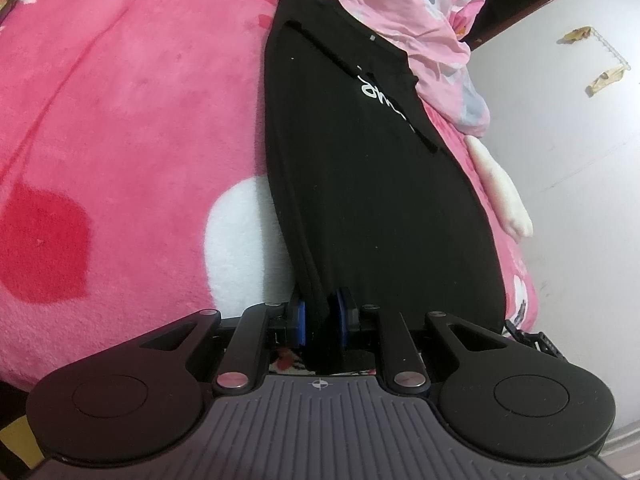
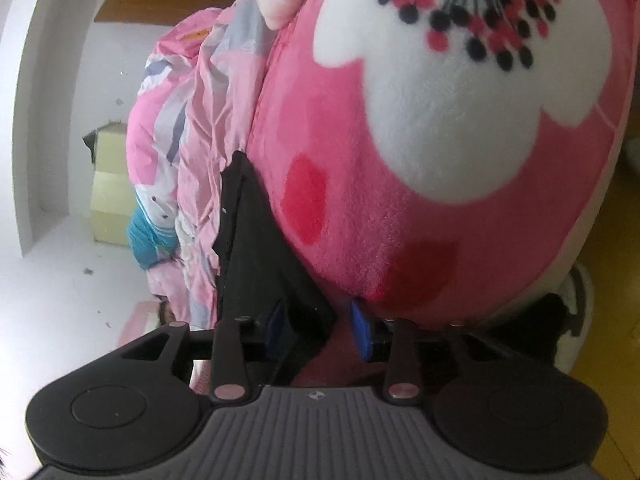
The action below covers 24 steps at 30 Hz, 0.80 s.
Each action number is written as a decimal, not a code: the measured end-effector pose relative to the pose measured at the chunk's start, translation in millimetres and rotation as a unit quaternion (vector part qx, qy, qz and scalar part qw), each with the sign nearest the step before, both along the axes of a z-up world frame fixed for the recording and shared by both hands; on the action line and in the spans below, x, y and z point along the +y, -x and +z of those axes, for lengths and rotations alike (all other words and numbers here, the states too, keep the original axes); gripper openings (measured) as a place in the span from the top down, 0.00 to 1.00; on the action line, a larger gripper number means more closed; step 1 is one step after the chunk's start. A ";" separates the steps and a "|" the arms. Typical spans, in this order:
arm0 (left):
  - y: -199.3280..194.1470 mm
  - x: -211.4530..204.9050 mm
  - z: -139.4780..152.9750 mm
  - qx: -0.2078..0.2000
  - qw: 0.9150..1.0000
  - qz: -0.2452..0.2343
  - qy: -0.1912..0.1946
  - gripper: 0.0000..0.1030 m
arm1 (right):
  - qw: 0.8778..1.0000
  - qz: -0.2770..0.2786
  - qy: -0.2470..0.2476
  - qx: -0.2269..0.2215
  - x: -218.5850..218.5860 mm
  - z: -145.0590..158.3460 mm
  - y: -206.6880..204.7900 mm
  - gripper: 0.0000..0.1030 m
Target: Fold clothes
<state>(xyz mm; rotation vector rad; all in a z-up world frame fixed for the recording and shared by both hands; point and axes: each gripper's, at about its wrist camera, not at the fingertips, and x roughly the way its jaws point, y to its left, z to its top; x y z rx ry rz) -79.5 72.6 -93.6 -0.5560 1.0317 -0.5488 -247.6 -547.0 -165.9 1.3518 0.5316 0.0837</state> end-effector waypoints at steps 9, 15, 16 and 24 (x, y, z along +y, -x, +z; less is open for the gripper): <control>1.0 -0.3 -2.0 -0.002 1.000 0.004 0.001 0.86 | 0.997 0.002 -0.028 -0.069 0.2 -6.2 11.6 0.61; 0.2 -0.7 -1.1 -0.002 1.000 0.002 -0.001 0.86 | 0.996 0.006 0.071 -0.053 -5.6 20.8 5.3 0.62; 0.1 -0.6 -1.1 -0.002 1.000 0.001 -0.001 0.86 | 0.994 0.005 0.100 -0.044 -7.1 27.8 3.9 0.62; -0.4 -1.7 -2.8 -0.005 1.000 0.000 -0.001 0.86 | 0.976 0.073 0.204 -0.035 -5.2 64.1 -32.8 0.62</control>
